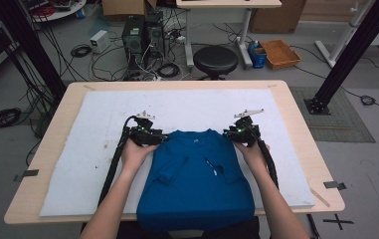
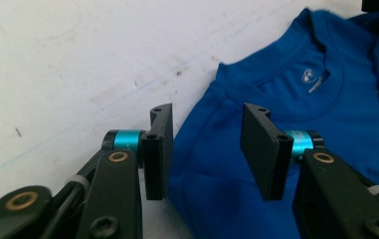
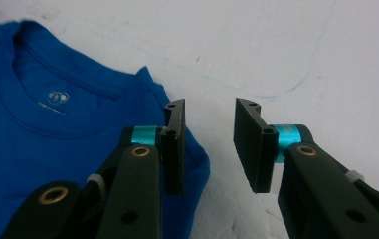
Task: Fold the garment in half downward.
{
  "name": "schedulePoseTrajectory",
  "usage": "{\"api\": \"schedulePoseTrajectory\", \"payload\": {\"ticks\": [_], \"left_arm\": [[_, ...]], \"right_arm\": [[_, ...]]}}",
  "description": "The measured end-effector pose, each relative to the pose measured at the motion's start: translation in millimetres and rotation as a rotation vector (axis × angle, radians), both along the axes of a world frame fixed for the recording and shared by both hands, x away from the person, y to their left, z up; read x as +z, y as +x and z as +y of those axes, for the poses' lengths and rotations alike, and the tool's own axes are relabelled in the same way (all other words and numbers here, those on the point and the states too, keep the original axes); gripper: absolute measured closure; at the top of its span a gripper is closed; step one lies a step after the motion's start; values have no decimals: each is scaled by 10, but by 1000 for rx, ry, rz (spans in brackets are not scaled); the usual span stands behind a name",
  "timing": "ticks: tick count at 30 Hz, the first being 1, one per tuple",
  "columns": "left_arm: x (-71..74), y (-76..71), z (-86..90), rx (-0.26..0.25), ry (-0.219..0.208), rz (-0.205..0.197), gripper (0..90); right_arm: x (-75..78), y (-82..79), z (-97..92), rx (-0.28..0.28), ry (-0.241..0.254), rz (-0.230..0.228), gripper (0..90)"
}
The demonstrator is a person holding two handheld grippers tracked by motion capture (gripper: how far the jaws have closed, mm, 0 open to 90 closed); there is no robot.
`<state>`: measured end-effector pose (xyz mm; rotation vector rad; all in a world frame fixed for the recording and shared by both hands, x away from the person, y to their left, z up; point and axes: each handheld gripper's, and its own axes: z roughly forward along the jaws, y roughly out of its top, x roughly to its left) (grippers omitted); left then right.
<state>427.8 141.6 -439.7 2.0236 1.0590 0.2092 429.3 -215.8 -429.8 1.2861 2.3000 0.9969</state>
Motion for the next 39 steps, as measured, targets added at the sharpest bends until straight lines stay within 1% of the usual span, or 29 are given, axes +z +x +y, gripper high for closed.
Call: {"api": "schedulePoseTrajectory", "payload": {"ticks": [1, 2, 4, 5, 6, 8, 10, 11, 14, 15, 16, 17, 18, 19, 21, 22, 23, 24, 27, 28, 29, 32, 33, 34, 35, 37, 38, 39], "left_arm": [[-6, -3, -10, -2, 12, 3, 564], [-10, -5, -19, -3, 23, 3, 564], [-24, -6, -29, 2, 34, 7, 564], [-28, -4, -28, 6, 33, 6, 564], [-30, -1, -26, 6, 31, 5, 571], [-30, -2, -26, 15, 35, 3, 585], [-30, -7, -25, 19, 49, -6, 624], [-31, -4, -20, 17, 49, -7, 643], [-30, 2, -8, 24, 34, 2, 647], [-28, 5, -4, 23, 28, -2, 622], [-22, 7, 0, 28, 16, -13, 585], [-16, 11, 6, 26, 7, -19, 578], [-14, 14, 8, 28, -9, -27, 579], [-14, 22, 10, 27, -11, -31, 578], [-27, 36, 4, 29, -5, -30, 578], [-38, 41, -2, 22, -9, -24, 578], [-48, 40, -16, 16, -1, -19, 578], [-57, 39, -31, 12, 13, -21, 578], [-65, 40, -64, 4, 40, -42, 578], [-63, 45, -69, 3, 39, -49, 578], [-63, 50, -75, 3, 36, -53, 577], [-63, 72, -124, -9, 50, -46, 580], [-64, 67, -148, -9, 75, -49, 599], [-59, 55, -173, -4, 102, -65, 615], [-51, 49, -185, -9, 128, -75, 643], [-48, 50, -188, 3, 136, -80, 674], [-44, 48, -184, 7, 140, -83, 702], [-38, 48, -176, 2, 143, -87, 741]], "right_arm": [[-16, 3, 15, 5, -12, 10, 688], [-38, 7, 35, 12, -35, 17, 691], [-75, 7, 61, 23, -78, 29, 749], [-80, 2, 65, 17, -85, 31, 762], [-78, -1, 60, 17, -83, 28, 815], [-74, -4, 55, 13, -102, 17, 851], [-69, -2, 44, 9, -99, 13, 869], [-64, -3, 34, 3, -99, 7, 869], [-55, 0, -2, -8, -78, 16, 865], [-50, -1, -11, -14, -66, 18, 843], [-40, -1, -20, -16, -56, 10, 791], [-15, -9, -31, -28, -35, -7, 778], [-3, -9, -38, -25, -23, -20, 754], [15, -7, -37, -27, -12, -27, 737], [21, 25, -10, -18, -12, -25, 699], [8, 48, 4, -5, -6, -9, 682], [-11, 67, 21, -2, -6, 5, 679], [-30, 81, 39, 2, -16, 13, 666], [-85, 109, 75, 9, -26, 22, 649], [-100, 119, 86, 21, -33, 20, 648], [-107, 124, 92, 31, -33, 8, 648], [-102, 131, 128, 45, -25, 8, 655], [-105, 134, 146, 51, -36, 14, 667], [-115, 140, 161, 59, -50, 19, 680], [-113, 139, 163, 56, -50, 20, 705], [-112, 143, 154, 66, -41, 23, 828], [-107, 137, 159, 71, -41, 30, 857], [-105, 128, 173, 73, -56, 18, 870]]}}
